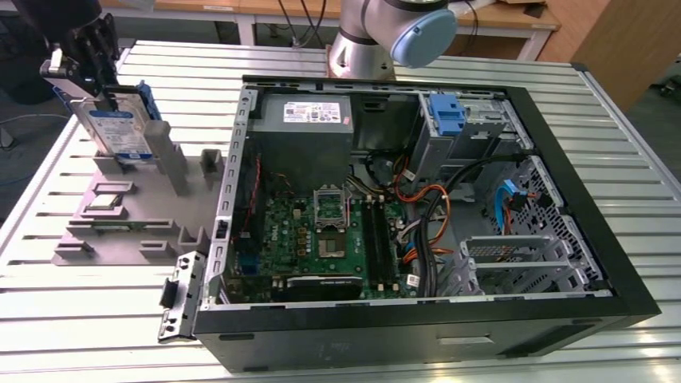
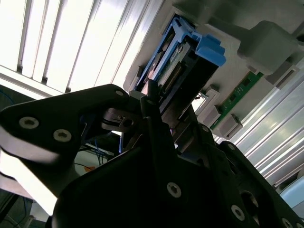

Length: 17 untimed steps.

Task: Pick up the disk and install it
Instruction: 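Pick up the disk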

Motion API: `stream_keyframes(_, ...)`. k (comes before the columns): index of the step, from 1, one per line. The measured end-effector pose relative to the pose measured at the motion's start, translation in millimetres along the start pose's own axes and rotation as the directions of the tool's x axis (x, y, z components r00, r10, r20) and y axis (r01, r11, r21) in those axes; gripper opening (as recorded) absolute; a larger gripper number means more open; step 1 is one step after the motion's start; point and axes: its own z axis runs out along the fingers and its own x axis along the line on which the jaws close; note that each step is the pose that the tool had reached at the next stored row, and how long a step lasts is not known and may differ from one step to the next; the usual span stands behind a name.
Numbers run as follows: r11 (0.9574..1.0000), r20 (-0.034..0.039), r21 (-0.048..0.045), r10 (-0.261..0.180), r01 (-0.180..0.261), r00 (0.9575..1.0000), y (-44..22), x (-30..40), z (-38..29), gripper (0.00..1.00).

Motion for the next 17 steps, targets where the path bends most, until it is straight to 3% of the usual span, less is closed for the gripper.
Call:
stream_keyframes(10,1.0000,-0.0001,-0.0002,0.000,0.000,1.0000,0.1,0.0,-0.4,0.35)
stream_keyframes(17,1.0000,-0.0001,-0.0001,0.000,0.000,1.0000,0.5,-0.2,-12.4,0.35)
